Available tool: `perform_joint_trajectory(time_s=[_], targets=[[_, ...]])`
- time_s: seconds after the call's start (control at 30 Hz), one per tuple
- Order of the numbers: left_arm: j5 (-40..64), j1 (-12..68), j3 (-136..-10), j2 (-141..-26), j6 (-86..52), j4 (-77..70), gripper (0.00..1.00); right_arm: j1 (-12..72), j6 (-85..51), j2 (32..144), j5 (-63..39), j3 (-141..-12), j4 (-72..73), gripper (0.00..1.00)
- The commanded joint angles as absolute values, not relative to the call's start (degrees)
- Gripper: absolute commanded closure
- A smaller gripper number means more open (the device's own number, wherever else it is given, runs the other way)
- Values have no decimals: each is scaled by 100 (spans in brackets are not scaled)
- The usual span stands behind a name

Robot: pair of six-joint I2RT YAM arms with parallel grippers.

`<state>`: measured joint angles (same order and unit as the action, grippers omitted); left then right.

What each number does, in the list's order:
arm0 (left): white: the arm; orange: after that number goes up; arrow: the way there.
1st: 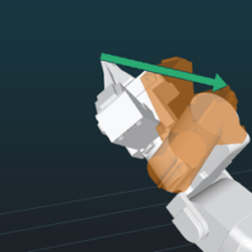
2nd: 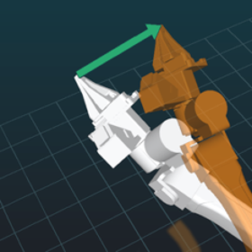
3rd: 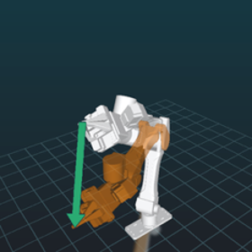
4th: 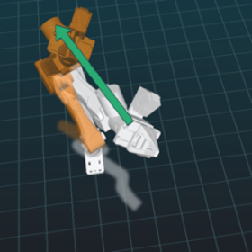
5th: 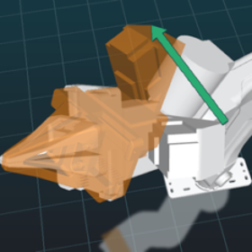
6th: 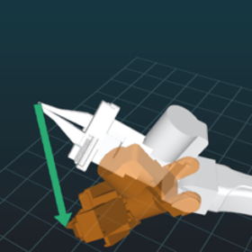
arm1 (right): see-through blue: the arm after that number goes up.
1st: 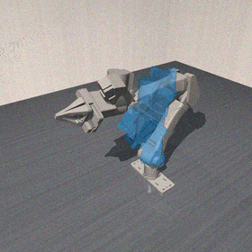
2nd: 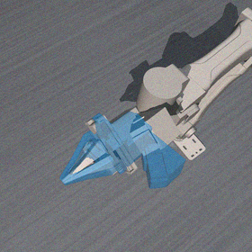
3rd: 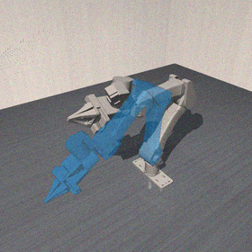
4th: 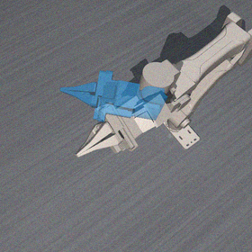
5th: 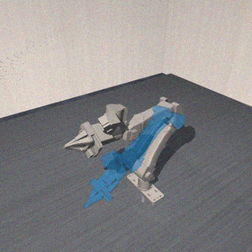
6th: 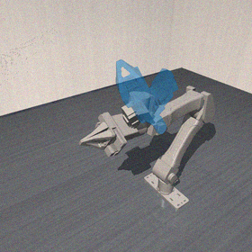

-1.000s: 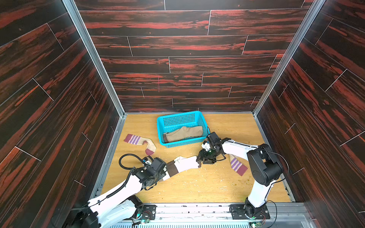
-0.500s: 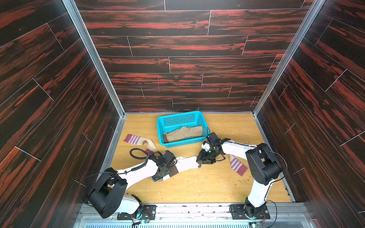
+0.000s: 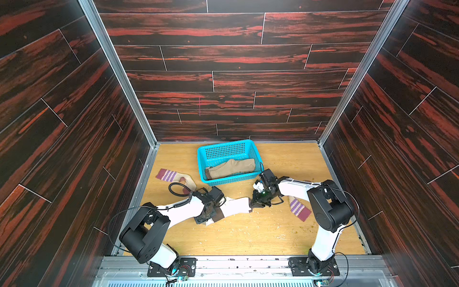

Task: Place the socks together as a pair
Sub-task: Pick up a pair of socks from the center of the board, then place a pair of socks in the bin.

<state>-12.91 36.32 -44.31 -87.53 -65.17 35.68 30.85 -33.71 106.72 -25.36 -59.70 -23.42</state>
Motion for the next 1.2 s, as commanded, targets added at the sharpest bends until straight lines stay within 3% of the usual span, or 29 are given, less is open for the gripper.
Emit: perform_joint_trajectory(time_s=[0.0, 0.3, 0.6, 0.9, 1.17], targets=[[-1204, 3603, -4572, -8763, -6278, 3812, 91, 3117, -3388, 10558, -2573, -5846, -2416, 99], [-1286, 3700, -5130, -7341, -6113, 4357, 93, 3127, -3553, 9303, -2733, -5867, -2745, 100], [-1546, 3700, -6469, -6805, -5794, 4880, 93, 3123, -3429, 8953, -2839, -7327, -3568, 100], [-1318, 3059, -7929, -7499, -4998, 4834, 92, 2762, -2906, 9805, -2832, -9411, -4428, 100], [-636, 2196, -9033, -8877, -4199, 4261, 92, 2306, -2465, 11733, -2997, -11791, -4862, 100]])
